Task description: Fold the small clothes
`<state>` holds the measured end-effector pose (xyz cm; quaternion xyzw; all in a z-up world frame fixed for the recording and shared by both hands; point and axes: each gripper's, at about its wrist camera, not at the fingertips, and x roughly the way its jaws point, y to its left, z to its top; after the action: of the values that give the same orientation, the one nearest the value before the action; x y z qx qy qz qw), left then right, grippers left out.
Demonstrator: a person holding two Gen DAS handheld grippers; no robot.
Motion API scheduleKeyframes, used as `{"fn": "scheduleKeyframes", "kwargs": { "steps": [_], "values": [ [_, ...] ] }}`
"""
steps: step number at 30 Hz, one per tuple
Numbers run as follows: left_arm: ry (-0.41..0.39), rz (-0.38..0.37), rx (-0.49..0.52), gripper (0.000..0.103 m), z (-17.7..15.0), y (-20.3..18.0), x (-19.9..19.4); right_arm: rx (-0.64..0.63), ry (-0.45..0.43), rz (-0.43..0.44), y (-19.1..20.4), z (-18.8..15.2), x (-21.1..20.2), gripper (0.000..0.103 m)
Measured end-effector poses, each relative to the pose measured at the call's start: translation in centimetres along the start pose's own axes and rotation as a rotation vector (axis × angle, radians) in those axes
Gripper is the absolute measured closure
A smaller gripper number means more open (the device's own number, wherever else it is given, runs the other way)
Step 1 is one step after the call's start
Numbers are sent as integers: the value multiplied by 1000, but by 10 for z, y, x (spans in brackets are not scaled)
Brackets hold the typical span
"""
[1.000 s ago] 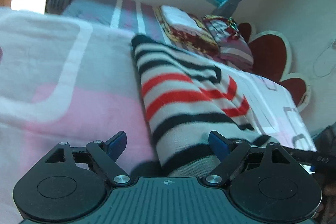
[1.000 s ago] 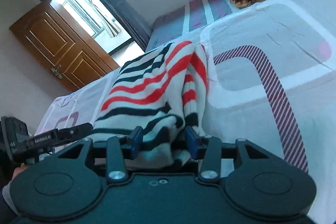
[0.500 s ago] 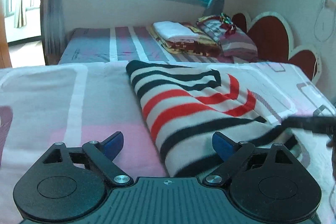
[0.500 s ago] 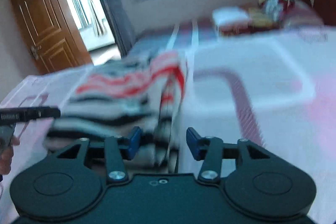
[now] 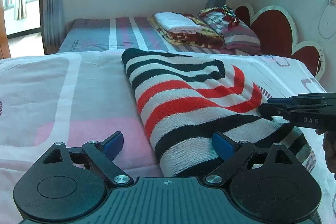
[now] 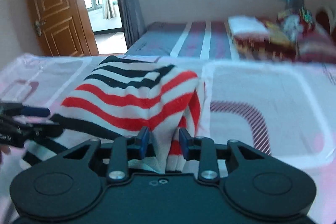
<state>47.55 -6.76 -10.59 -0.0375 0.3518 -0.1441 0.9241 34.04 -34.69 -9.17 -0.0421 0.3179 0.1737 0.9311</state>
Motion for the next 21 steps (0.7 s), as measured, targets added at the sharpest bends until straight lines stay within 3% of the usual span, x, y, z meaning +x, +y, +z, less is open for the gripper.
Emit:
{"fn": "scheduleKeyframes", "kwargs": {
  "steps": [2,4,5,8,10,15,19,21],
  "values": [
    [-28,15,1,11,0,0,-5,-15,3,-1,2,1,0,71],
    [-58,29,0,12,0,1,-10,-16,21,30,4,1,3,83],
    [-48,21,-10,12,1,3,-8,-27,28,45,5,0,5,84],
    [10,-86,-69,12,3,9,1,25,62,68,-5,1,13,82],
    [20,-124,-69,35,2,9,1,106,41,119,-18,4,9,92],
    [30,-120,-32,32,-5,9,4,-5,-61,38,-12,3,-8,93],
    [55,-115,6,27,2,10,4,51,-25,20,-17,-17,13,92],
    [19,-95,17,27,11,12,-6,84,-10,32,-20,-12,11,92]
  ]
}}
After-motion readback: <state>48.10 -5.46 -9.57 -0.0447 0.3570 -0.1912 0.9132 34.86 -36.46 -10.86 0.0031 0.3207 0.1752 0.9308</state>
